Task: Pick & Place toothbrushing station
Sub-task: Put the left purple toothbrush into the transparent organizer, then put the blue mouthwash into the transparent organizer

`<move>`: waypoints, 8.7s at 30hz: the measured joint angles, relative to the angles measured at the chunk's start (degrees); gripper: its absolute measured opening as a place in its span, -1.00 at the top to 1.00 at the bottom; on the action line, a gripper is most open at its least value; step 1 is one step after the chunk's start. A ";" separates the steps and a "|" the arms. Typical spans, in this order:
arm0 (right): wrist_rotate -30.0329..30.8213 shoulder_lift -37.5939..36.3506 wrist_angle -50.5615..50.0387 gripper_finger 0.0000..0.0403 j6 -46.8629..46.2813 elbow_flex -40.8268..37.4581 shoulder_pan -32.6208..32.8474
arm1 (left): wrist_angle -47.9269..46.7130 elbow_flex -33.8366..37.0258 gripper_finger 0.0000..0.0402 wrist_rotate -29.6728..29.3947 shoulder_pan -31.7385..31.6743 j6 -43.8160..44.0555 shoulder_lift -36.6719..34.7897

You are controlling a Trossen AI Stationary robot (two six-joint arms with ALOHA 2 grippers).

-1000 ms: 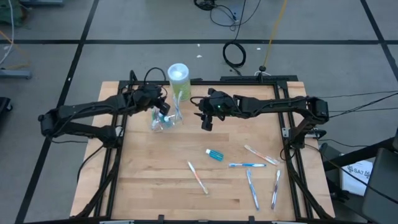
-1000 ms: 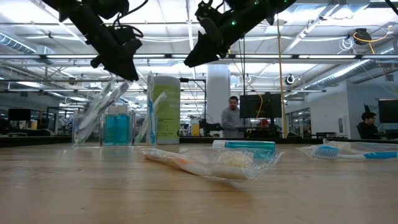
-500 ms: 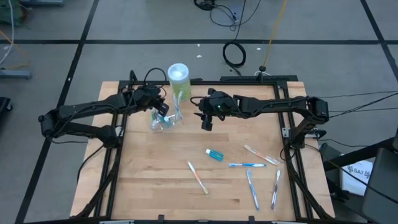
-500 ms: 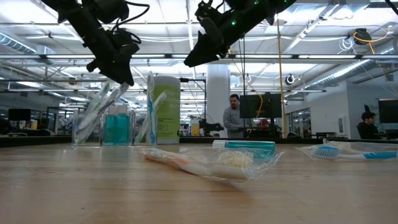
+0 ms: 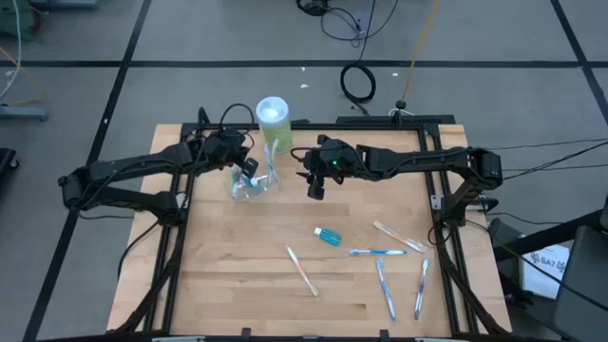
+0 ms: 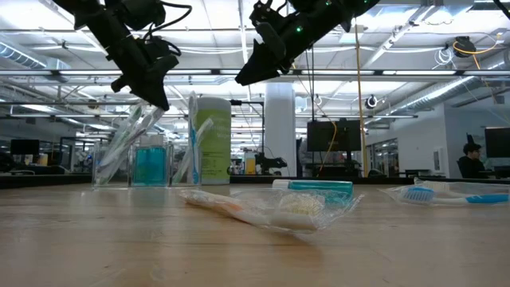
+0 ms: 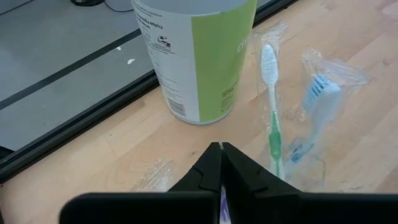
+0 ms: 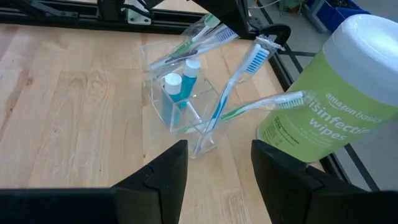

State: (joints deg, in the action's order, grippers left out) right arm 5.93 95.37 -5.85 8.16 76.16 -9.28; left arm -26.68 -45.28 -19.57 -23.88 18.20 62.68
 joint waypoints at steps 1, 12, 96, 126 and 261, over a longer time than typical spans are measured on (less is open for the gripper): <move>0.00 0.00 0.01 0.16 0.00 0.00 0.00 | -0.01 0.00 0.98 0.00 0.12 0.00 -0.15; 0.00 0.00 0.01 0.16 0.00 0.00 0.00 | -0.25 0.02 0.97 -1.70 5.15 0.59 -6.27; -2.65 0.00 0.77 0.16 -25.29 -17.07 14.65 | -25.81 -9.46 0.25 -24.90 25.14 9.07 -9.45; 4.70 7.79 8.56 -0.08 -30.16 -19.44 17.55 | -25.77 -9.40 0.26 -25.44 25.14 10.16 -9.43; -13.70 0.66 52.33 0.50 -6.25 -21.57 3.63 | 49.40 19.91 -0.08 9.40 26.84 -15.64 -3.38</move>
State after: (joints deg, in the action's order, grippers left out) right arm -7.76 96.03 46.48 1.91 54.59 -5.65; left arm 22.73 -25.36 -10.17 2.96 2.56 59.31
